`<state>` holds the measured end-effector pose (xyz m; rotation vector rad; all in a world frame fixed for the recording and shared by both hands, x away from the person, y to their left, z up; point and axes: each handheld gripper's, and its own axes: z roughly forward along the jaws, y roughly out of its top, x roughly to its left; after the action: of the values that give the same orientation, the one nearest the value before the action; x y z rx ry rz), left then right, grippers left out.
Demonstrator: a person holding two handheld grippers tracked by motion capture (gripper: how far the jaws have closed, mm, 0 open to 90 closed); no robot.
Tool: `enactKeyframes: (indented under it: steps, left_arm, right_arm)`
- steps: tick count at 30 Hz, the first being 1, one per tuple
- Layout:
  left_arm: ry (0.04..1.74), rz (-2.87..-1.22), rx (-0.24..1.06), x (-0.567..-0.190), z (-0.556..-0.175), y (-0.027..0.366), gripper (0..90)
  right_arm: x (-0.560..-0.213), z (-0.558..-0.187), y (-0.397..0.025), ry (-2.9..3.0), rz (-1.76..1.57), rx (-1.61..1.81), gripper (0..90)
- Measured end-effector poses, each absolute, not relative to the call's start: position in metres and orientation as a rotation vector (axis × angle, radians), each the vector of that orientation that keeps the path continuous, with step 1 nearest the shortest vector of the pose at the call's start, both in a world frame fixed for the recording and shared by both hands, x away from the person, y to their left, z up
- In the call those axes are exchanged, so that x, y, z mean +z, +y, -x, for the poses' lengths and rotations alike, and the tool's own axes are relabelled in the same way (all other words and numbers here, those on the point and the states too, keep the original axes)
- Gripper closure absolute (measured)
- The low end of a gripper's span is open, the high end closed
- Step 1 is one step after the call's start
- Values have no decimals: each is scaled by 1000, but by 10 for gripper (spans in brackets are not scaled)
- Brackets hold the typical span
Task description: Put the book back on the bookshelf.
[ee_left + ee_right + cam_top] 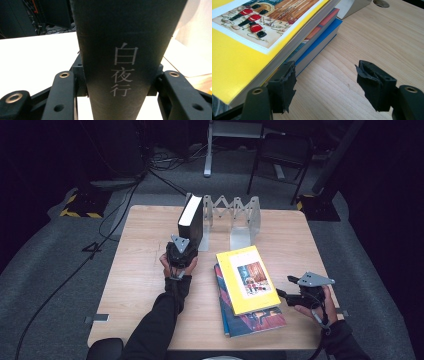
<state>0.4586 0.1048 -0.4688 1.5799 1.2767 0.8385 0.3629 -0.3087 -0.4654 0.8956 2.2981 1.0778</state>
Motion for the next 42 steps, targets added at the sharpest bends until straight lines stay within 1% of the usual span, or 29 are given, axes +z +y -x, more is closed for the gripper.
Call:
enactKeyframes:
  steps: [12, 22, 30, 34, 39, 42]
  left_arm:
    - [1345, -1528, 856, -468, -473, 95, 520]
    - [1361, -1535, 874, -467, -482, 89, 515]
    - [1350, -1539, 843, -467, -479, 91, 498]
    - [1308, -1567, 795, -469, -470, 97, 467]
    - [1271, -1595, 765, -470, -460, 105, 463]
    - [1236, -1627, 766, -468, -453, 107, 439]
  right_arm:
    - [-467, -363, -309, 2303, -892, 1070, 314]
    - [-467, -363, -308, 2307, -888, 1065, 313]
    - [-467, -361, -309, 2309, -887, 1065, 312]
    - [-467, -361, -312, 2303, -889, 1070, 310]
    - [-467, -360, -312, 2303, -892, 1075, 310]
    - [-467, -359, -311, 2308, -883, 1072, 309]
